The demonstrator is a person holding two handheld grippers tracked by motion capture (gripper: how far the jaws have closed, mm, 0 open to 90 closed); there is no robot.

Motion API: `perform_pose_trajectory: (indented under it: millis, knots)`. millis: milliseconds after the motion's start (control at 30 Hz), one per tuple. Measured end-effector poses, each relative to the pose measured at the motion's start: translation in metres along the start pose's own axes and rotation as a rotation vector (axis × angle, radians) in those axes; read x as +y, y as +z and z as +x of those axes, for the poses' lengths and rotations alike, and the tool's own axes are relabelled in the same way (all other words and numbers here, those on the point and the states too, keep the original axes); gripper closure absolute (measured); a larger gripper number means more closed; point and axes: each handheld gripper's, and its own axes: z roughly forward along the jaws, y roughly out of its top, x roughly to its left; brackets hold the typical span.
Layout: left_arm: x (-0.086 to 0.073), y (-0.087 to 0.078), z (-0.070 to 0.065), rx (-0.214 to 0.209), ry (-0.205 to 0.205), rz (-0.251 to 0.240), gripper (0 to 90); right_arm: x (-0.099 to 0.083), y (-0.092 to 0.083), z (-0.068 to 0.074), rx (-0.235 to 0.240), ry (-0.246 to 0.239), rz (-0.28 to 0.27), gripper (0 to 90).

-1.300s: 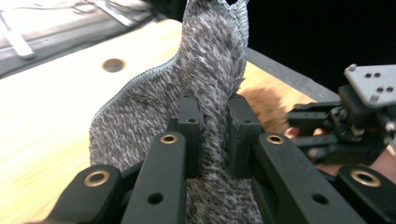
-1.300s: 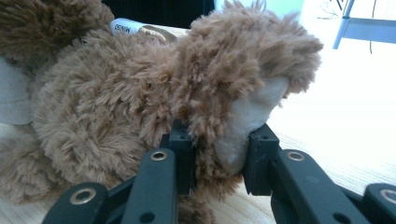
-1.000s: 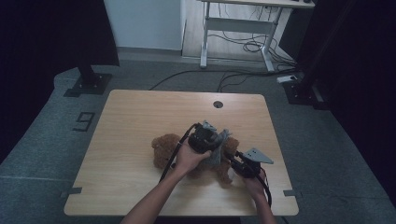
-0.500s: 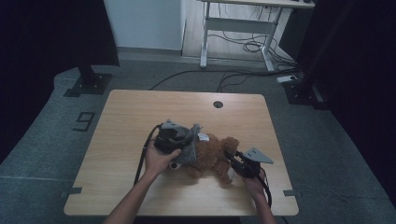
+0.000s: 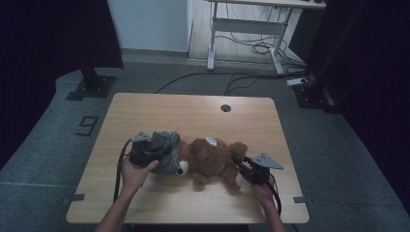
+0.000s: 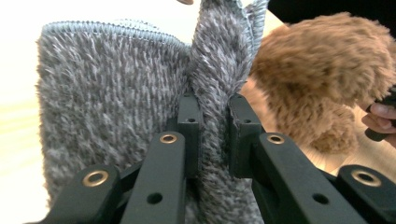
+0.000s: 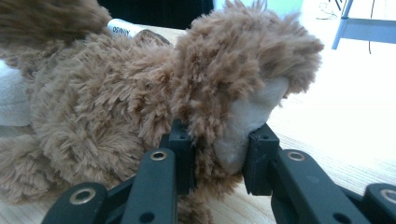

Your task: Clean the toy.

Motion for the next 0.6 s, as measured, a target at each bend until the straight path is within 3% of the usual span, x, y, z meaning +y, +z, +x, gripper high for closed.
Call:
perform_pose_trajectory:
  millis: [233,433,600]
  knots:
    - [-0.002,-0.013,0.012,0.061,-0.011,-0.010,77.4,0.001,0.000,0.000,-0.005,-0.002,-0.001,69.6]
    - [0.025,-0.007,-0.005,0.059,0.039,-0.027,77.4,0.001,0.000,-0.001,-0.009,-0.007,-0.004,69.6]
    - [0.055,0.019,-0.028,0.038,0.089,-0.009,77.4,0.001,-0.001,0.000,-0.010,-0.021,-0.007,69.6]
